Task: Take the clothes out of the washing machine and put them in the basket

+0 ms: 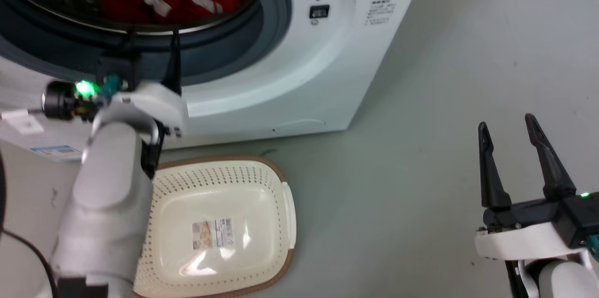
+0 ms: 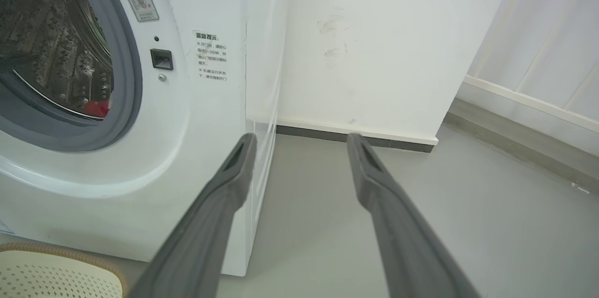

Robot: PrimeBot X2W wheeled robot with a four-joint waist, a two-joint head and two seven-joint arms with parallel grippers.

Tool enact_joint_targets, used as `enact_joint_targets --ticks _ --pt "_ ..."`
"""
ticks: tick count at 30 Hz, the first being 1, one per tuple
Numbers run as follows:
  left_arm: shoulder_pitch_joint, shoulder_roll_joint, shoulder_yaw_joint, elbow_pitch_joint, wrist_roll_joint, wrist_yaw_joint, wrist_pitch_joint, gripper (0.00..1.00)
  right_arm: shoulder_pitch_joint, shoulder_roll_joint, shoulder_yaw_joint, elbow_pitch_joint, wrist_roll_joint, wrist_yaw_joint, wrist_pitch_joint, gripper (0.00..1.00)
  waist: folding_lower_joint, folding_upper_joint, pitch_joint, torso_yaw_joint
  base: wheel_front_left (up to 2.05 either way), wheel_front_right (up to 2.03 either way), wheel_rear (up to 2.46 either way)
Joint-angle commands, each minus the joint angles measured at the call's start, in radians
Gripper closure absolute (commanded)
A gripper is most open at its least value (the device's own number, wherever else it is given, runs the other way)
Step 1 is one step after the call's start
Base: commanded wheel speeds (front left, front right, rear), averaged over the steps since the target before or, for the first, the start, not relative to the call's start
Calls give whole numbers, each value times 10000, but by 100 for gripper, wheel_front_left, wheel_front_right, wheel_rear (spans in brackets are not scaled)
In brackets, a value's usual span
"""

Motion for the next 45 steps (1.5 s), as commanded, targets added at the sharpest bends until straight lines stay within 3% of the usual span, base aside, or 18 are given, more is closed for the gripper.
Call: enact_joint_targets --ticks 1,12,21,27,38,45 --pt "-795 217 -92 442 110 -75 -26 0 -356 28 53 -93 115 -7 -18 0 -2 0 925 -506 0 0 0" --pt "-4344 914 -640 2600 321 -421 628 0 -1184 25 168 -226 726 -7 -18 0 -2 0 2564 -1302 0 0 0" --pt "-6780 1532 -1446 3623 622 -571 2053 0 -1645 30 574 -433 1140 -7 -18 0 -2 0 3687 -1862 0 0 0" --pt "-8122 1548 -1928 4368 325 -586 3325 0 -1750 27 941 -560 1319 -7 -18 0 -2 0 4235 -2038 0 0 0" --pt "-9169 1657 -2800 5226 -693 -585 5170 0 -1835 25 1214 -707 1513 -7 -18 0 -2 0 4667 -2233 0 0 0" --pt "-9185 1736 -3262 5372 -1170 -586 5572 0 -1923 25 1143 -712 1532 -7 -18 0 -2 0 4783 -2203 0 0 0"
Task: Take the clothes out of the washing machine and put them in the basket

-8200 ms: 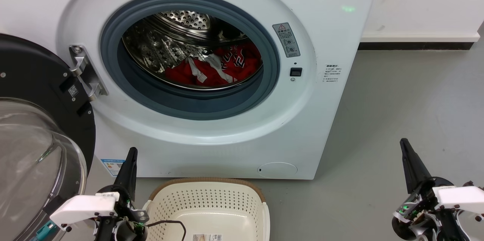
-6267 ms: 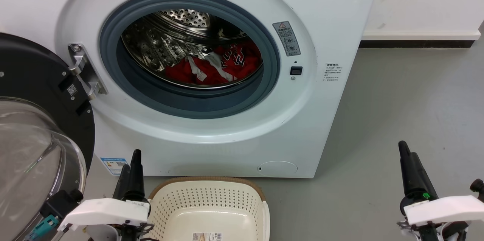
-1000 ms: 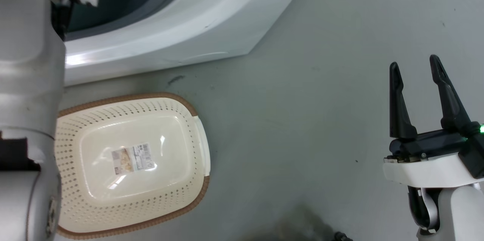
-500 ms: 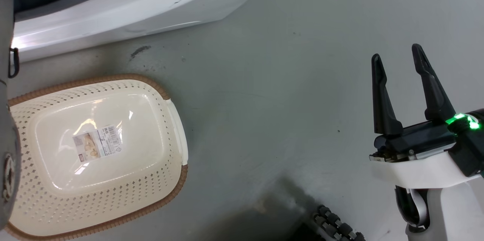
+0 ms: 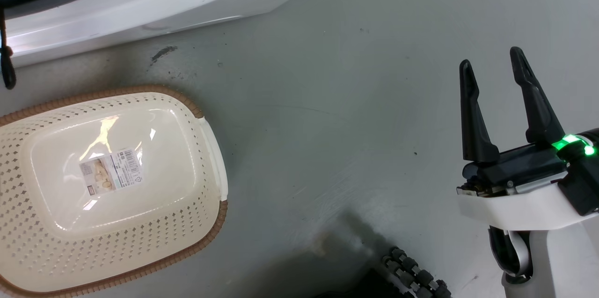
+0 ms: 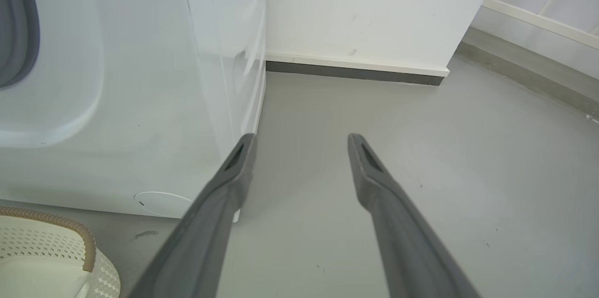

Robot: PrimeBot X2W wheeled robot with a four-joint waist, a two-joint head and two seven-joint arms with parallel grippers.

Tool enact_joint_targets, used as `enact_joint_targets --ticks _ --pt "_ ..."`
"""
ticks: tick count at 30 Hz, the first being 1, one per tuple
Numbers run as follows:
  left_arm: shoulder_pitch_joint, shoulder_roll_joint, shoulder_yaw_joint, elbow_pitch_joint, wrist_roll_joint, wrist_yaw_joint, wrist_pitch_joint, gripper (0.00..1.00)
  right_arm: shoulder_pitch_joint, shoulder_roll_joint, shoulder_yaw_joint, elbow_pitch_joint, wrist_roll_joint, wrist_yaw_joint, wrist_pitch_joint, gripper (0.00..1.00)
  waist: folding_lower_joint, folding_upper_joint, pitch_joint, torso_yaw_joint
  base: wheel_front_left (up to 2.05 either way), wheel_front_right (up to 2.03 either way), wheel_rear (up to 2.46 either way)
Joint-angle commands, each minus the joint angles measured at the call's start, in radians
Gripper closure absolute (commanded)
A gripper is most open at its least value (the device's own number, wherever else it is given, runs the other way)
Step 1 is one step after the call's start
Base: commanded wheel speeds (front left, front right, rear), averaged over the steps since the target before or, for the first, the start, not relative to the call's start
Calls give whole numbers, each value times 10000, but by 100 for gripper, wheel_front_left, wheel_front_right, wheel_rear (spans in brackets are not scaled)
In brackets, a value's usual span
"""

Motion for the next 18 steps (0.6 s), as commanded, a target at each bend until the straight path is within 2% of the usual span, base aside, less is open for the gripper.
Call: enact_joint_targets --ticks 1,2,3,10,18 --pt "99 -46 -126 118 -34 0 28 0 -167 25 -18 -41 60 -7 -18 0 0 0 10 4 0 0 0" --pt "123 -34 -182 122 -105 0 -19 64 -181 25 -13 -31 56 -7 -18 0 0 0 6 6 0 0 0" --pt "174 -30 -226 125 -180 0 -42 100 -187 23 -12 -23 54 -7 -18 0 0 0 -1 9 0 0 0" --pt "241 121 -501 4 -686 0 -366 100 -183 23 -11 -14 -48 -7 -18 0 0 0 -100 81 0 0 0" --pt "880 48 -645 -133 -1266 1 -1826 100 -58 22 -55 82 -381 -7 -18 0 0 0 -842 468 0 0 0"
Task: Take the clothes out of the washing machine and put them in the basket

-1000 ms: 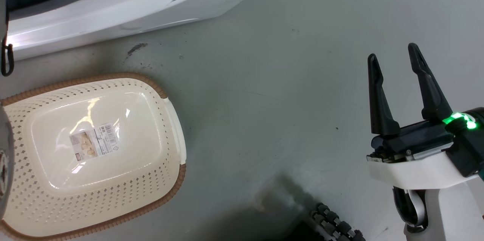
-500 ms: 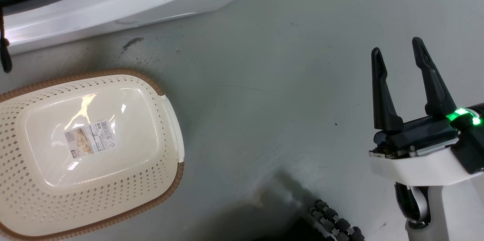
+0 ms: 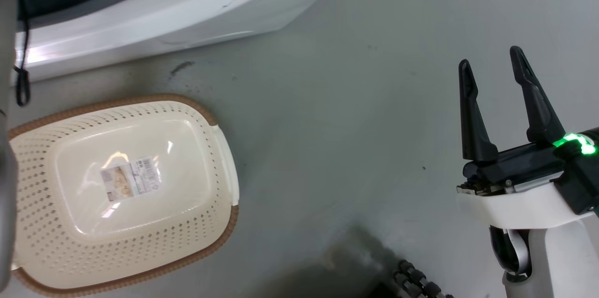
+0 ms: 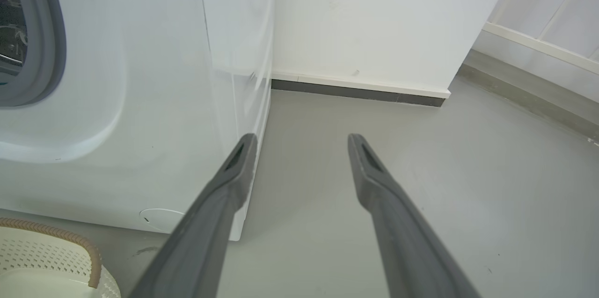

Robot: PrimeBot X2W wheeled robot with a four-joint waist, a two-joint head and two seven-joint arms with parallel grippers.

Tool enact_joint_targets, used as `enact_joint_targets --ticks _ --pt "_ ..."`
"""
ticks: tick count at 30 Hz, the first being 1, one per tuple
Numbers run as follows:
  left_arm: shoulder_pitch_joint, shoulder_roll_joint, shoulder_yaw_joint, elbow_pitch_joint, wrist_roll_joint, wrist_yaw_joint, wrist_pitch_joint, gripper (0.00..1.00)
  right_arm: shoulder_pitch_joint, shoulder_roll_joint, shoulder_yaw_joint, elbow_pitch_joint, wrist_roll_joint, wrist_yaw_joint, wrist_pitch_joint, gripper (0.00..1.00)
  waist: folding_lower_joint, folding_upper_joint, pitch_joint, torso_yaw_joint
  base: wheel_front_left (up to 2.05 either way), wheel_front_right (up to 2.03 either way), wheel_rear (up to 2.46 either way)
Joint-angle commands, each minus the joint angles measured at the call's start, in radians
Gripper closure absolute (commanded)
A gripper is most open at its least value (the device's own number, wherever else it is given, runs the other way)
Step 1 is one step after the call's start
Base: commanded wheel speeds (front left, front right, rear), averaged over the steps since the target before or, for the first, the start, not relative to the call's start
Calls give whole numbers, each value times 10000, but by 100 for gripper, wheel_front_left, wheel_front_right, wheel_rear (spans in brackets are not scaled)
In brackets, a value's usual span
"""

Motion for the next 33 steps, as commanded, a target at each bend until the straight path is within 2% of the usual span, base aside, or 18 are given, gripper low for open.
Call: enact_joint_targets --ticks 1,13,22,27,33 --pt "267 -67 17 -34 -136 3 -358 100 16 22 -34 28 -131 -7 -18 0 -1 0 -373 274 0 0 0" --pt "2641 -721 -565 -287 -989 2 -2958 100 593 15 -79 235 -868 -8 -17 0 -1 0 -2134 1393 0 0 0" --pt "4405 -796 -840 -1011 -1603 2 -3803 100 1193 14 -115 443 -1200 -7 -17 0 -1 0 -3337 2050 0 0 0" --pt "5518 -715 -575 -2364 -1688 70 -3864 100 1624 15 -177 580 -1338 -7 -17 0 -1 0 -4135 2434 0 0 0" --pt "7219 -452 -109 -4688 -1422 519 -3869 100 2146 15 -208 730 -1388 -7 -17 0 -1 0 -5054 2799 0 0 0"
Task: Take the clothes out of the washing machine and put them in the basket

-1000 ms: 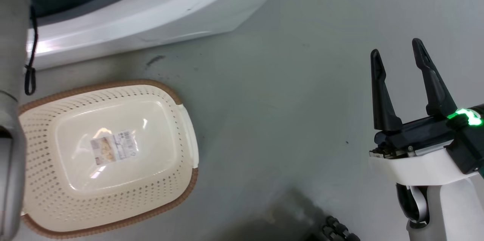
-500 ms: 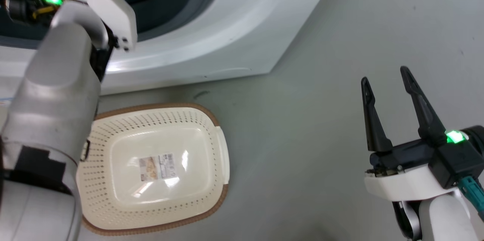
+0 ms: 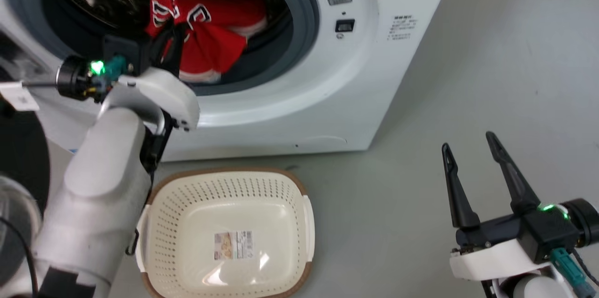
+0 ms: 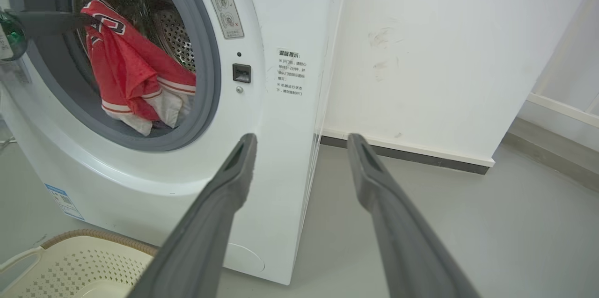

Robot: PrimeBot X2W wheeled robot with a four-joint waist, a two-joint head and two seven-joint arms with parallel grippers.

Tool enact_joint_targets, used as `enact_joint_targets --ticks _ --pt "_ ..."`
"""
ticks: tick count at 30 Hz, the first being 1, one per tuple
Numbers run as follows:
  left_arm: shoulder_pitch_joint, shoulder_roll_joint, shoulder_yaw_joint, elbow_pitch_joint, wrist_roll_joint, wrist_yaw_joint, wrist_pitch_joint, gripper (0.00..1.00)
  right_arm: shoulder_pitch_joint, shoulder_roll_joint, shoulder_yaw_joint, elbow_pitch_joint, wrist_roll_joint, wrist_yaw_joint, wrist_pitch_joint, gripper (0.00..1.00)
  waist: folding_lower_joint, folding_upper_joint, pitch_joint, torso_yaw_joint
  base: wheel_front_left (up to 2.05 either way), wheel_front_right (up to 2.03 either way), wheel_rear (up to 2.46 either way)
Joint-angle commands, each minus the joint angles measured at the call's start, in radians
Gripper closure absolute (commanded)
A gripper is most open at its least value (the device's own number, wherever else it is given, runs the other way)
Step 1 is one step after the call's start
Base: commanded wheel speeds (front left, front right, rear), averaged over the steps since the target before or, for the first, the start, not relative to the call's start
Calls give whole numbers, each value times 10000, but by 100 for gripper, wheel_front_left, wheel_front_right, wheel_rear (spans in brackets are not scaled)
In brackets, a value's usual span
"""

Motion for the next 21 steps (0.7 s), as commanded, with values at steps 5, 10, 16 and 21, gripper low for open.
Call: enact_joint_targets --ticks 5,10,16,21 --pt "1308 91 269 -1699 153 372 -73 100 432 8 -15 110 -20 -9 -17 0 3 -1 -989 500 0 0 0" --pt "2373 158 470 -3281 224 727 -66 100 761 9 -50 180 32 -9 -17 0 3 -1 -1510 715 0 0 0" --pt "3269 382 503 -4993 329 1145 -12 100 1069 8 -38 277 71 -9 -17 0 3 -1 -1951 872 0 0 0" --pt "3879 655 489 -6468 450 1504 266 100 1257 9 -60 320 89 -9 -17 0 3 -1 -2189 942 0 0 0"
